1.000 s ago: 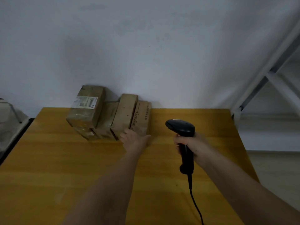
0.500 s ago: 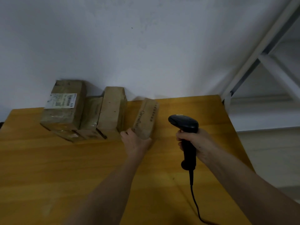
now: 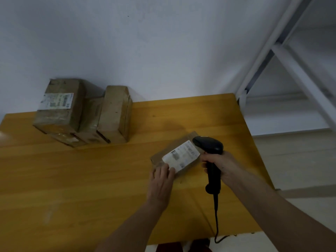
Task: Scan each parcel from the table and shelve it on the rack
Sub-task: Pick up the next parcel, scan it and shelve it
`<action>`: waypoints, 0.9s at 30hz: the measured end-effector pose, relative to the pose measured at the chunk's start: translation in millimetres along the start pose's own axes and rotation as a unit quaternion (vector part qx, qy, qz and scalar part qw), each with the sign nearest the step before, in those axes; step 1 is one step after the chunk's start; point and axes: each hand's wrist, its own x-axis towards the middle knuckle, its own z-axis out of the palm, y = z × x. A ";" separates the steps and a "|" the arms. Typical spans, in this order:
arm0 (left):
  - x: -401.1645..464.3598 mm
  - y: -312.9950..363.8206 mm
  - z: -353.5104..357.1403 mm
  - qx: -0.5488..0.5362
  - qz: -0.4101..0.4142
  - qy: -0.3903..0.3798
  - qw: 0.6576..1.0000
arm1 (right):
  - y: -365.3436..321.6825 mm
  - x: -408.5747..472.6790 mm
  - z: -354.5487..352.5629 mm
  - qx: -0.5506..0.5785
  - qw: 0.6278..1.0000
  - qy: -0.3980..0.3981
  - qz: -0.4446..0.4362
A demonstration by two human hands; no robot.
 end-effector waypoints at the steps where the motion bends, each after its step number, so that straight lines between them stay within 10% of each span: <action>1: -0.5 1.1 3.4 0.004 -0.003 -0.033 0.999 | 1.3 0.3 -1.5 0.004 1.000 0.001 0.003; 10: 72.0 -16.2 -22.1 -0.197 -0.134 -0.038 0.970 | 16.3 3.9 -21.0 0.025 0.999 -0.002 0.033; 19: 81.6 -15.5 -14.0 -0.326 -0.236 -0.368 0.838 | 37.6 7.3 -15.2 0.017 0.994 -0.069 0.084; 27: 42.8 10.9 8.4 -0.552 -0.273 -0.309 0.725 | 47.1 7.4 -20.2 0.013 0.994 -0.083 0.070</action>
